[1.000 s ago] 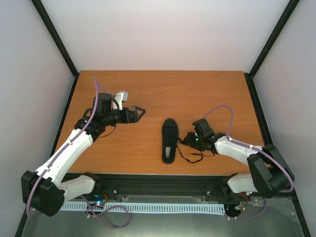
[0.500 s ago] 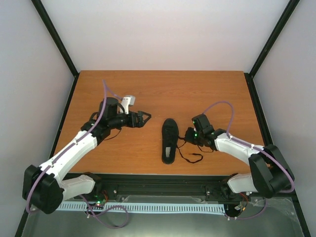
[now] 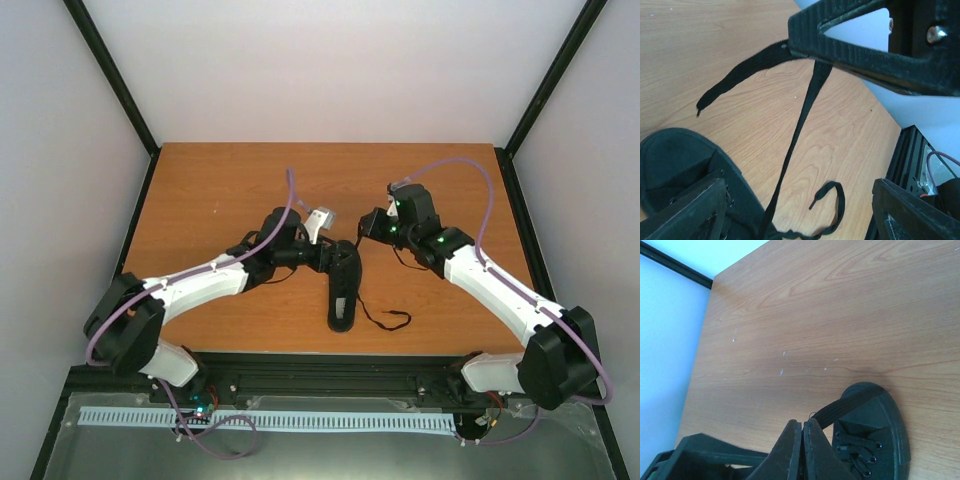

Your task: Tie the shoes

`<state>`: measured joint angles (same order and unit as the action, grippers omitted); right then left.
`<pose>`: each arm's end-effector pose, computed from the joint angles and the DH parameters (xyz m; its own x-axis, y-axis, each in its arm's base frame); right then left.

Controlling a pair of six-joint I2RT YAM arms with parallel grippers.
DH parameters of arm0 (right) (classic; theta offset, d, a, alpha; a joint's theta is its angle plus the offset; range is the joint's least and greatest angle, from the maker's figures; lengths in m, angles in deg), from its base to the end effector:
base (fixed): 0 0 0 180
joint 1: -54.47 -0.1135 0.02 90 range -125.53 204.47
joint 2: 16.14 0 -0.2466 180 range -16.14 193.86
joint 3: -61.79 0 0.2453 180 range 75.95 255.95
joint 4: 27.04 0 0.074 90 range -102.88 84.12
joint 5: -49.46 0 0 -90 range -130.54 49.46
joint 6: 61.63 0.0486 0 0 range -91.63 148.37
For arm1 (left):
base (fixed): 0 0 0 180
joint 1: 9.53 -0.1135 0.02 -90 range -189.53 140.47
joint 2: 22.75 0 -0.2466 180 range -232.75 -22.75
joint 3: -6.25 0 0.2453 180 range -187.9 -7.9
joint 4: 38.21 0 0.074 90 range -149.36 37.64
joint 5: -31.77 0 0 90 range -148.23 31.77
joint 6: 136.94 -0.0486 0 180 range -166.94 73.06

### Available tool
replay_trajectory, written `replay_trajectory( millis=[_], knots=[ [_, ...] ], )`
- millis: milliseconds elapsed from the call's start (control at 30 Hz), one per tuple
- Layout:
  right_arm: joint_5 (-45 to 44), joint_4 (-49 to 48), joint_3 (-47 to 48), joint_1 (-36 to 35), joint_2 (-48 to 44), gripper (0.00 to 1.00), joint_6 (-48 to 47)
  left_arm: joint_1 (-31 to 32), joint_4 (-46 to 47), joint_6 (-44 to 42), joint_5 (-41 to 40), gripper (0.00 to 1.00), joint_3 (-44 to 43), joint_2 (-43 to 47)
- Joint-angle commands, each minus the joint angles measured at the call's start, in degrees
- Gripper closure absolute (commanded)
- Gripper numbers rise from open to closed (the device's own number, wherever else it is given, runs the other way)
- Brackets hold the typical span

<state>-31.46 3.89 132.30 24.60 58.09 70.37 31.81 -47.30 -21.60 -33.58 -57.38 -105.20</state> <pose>0.2547 0.1551 0.2655 -0.7708 0.3193 -0.5513 -0.1192 0.7778 0.6171 0.2300 -0.2294 0.2235 -0.6930 0.0916 -0.7151 0.6423 0.5290 -0.5546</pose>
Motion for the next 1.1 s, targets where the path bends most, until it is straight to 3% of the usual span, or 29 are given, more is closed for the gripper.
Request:
replay_trajectory(
  millis=[0, 600, 900, 967, 1067],
  knots=[
    [1.85, 0.82, 1.32, -0.77, -0.40, 0.97, 0.11, 1.26, 8.64, 0.55, -1.77, 0.21, -3.31, -3.78],
    [-0.38, 2.91, 0.53, -1.29, -3.48, 0.97, 0.98, 1.96, 15.71, 4.10, 3.23, 0.57, -9.60, -15.76],
    [-3.40, 4.83, 1.00, -1.25, -3.06, 0.96, -0.57, 2.60, 15.39, 5.79, 1.13, 0.97, -8.49, -14.80],
    [-6.46, 6.56, 1.39, -1.25, -2.86, 0.87, -1.81, 2.53, 12.87, 6.15, -1.58, 0.99, -8.01, -13.76],
    [-9.54, 9.67, 1.66, -1.16, -2.85, 0.45, -3.45, 1.79, 8.78, 8.29, -4.49, 0.99, -6.83, -12.44]
  ],
)
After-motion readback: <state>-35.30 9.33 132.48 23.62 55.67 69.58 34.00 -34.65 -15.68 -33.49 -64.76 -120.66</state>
